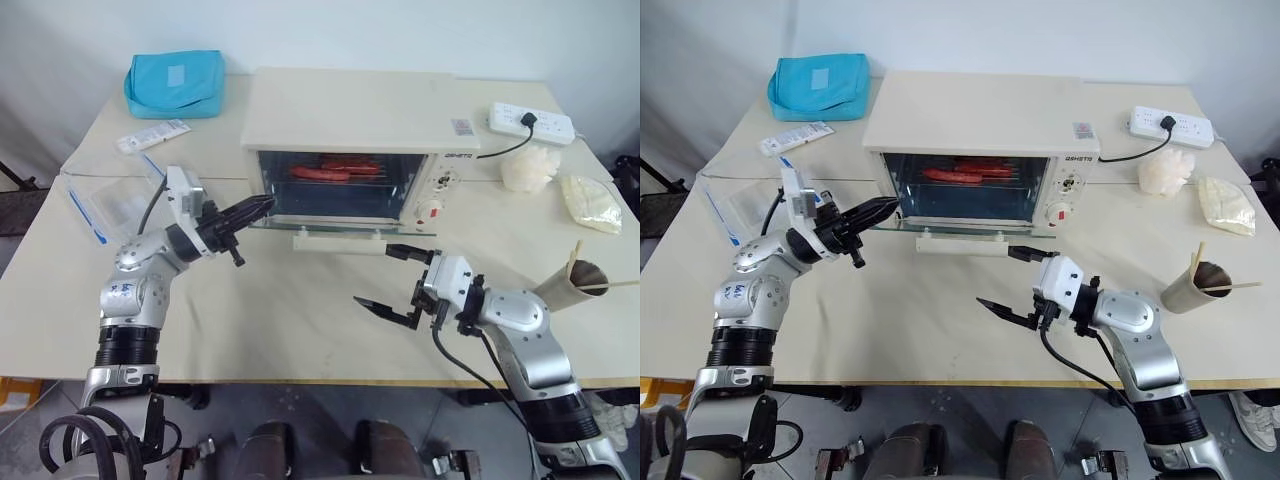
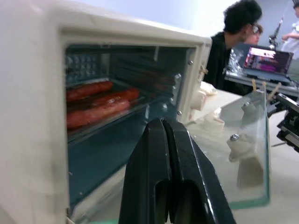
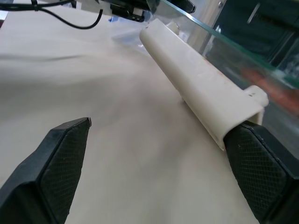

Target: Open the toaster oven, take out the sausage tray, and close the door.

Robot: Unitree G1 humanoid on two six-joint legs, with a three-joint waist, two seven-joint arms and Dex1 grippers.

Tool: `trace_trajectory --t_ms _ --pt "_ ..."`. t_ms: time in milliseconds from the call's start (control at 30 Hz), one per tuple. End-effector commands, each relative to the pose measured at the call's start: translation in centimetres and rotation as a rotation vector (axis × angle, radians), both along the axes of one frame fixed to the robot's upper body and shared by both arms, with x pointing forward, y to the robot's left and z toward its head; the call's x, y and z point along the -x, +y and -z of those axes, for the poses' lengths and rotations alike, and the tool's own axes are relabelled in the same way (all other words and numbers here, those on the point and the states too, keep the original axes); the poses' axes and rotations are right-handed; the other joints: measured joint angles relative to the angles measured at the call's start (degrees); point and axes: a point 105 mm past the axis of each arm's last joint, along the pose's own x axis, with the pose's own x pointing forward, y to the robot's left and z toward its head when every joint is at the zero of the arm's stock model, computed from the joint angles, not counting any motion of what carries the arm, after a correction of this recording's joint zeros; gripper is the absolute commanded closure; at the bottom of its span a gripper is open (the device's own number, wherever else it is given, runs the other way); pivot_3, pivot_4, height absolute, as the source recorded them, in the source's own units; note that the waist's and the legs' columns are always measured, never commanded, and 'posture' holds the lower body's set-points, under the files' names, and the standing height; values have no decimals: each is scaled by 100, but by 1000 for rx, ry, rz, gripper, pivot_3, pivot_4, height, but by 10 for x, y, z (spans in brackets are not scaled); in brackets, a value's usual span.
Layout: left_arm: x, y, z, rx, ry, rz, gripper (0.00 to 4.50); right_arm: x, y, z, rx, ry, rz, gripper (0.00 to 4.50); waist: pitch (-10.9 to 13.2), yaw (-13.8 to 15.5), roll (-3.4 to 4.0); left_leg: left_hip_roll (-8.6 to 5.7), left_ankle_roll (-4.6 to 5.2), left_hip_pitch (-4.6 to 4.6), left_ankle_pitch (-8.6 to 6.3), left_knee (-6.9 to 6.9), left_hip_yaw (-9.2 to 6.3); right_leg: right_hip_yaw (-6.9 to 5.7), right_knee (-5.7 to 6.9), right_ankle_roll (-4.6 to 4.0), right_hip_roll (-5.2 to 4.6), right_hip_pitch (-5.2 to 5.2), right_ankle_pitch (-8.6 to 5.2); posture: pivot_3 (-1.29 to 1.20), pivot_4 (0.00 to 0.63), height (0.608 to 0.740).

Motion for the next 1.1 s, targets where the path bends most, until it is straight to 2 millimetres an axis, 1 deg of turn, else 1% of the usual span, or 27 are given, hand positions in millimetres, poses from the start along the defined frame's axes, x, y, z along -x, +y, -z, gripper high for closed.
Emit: trace_trajectory --t_ms 33,100,133,167,200,267,300,333,367,467,533,667,733,800,867,900,1000,1033,1100 --pt "4 -4 17 -96 -5 29 4472 8 -20 -5 -11 -53 106 0 0 33 0 -1 1 0 0 0 0 0 -1 0 -1 0 0 0 150 740" --pt "5 -5 21 -111 -1 41 4472 12 -27 0 -14 -41 147 0 0 46 0 -2 3 0 -2 0 4 2 -2 0 -1 0 0 0 150 740" --pt "5 -6 23 -108 8 43 4472 16 -35 4 -18 -29 187 0 0 52 0 -2 3 0 -2 3 4 2 -1 0 0 0 0 0 150 740" --pt "7 -7 26 -124 12 55 4472 21 -48 11 -20 -11 256 0 0 63 0 -1 3 0 -2 5 4 2 0 0 1 0 0 0 150 740" --pt "8 -8 28 -135 14 64 4472 25 -57 16 -18 0 303 0 0 90 0 0 3 1 -2 5 4 3 4 0 0 0 0 0 150 740" --pt "10 -9 37 -139 29 62 4472 41 -91 30 -3 29 470 0 0 125 0 1 3 0 -2 4 3 1 3 0 -1 1 0 0 150 740" --pt "12 -10 40 -140 34 61 4472 47 -102 33 4 36 519 0 0 130 0 1 6 0 -3 4 3 1 2 0 -3 3 0 0 150 740" --pt "12 -9 45 -146 39 55 4472 53 -113 33 21 26 570 0 0 119 0 1 10 1 -6 3 3 2 0 0 -6 5 0 0 150 740" --pt "14 -9 51 -162 45 53 4472 55 -120 28 17 14 603 0 0 112 0 0 12 1 -7 3 5 4 -2 1 -6 5 1 0 150 740" --pt "16 -9 61 -186 54 40 4472 52 -124 12 31 -41 627 0 0 27 0 2 13 11 -6 5 21 16 -2 -3 -2 6 11 0 150 740" --pt "17 -10 64 -201 50 31 4472 45 -117 1 49 -83 605 0 0 -28 0 17 13 19 -2 5 21 18 -2 -9 0 5 16 0 150 740" --pt "19 -10 66 -191 48 9 4472 24 -71 -26 40 -164 443 0 0 -57 0 23 8 21 1 1 19 22 15 -11 1 -1 16 0 150 740" --pt "21 -9 68 -204 47 0 4472 8 -60 -31 45 -160 475 0 0 -39 0 23 7 18 1 1 16 20 17 -11 0 -4 16 0 150 740" --pt "25 -7 67 -185 44 -16 4472 -4 -36 -38 49 -187 438 0 0 -28 0 21 9 14 0 2 15 17 14 -11 -2 -4 16 0 150 740" --pt "31 -4 63 -140 41 -32 4472 -11 -10 -44 63 -229 365 0 0 -28 0 17 12 7 -1 3 13 14 6 -11 -5 -5 16 0 150 740" --pt "33 -1 61 -127 36 -49 4472 -16 -2 -45 71 -250 357 0 0 -29 0 16 12 4 -2 3 12 13 3 -11 -5 -6 16 0 150 740" --pt "41 9 53 -87 8 -95 3877 -29 18 -48 95 -303 349 0 0 -31 0 17 12 2 -2 4 8 9 2 -11 -4 -6 16 0 150 740" --pt "43 13 50 -79 -2 -107 3580 -33 23 -48 110 -321 347 0 0 -37 0 16 12 -1 -1 5 2 4 3 -11 -5 -6 16 0 150 740" --pt "49 25 45 -58 -20 -164 3002 -45 35 -47 162 -372 341 0 0 -56 0 16 12 0 -1 8 6 6 2 -11 -6 -5 16 0 150 740"
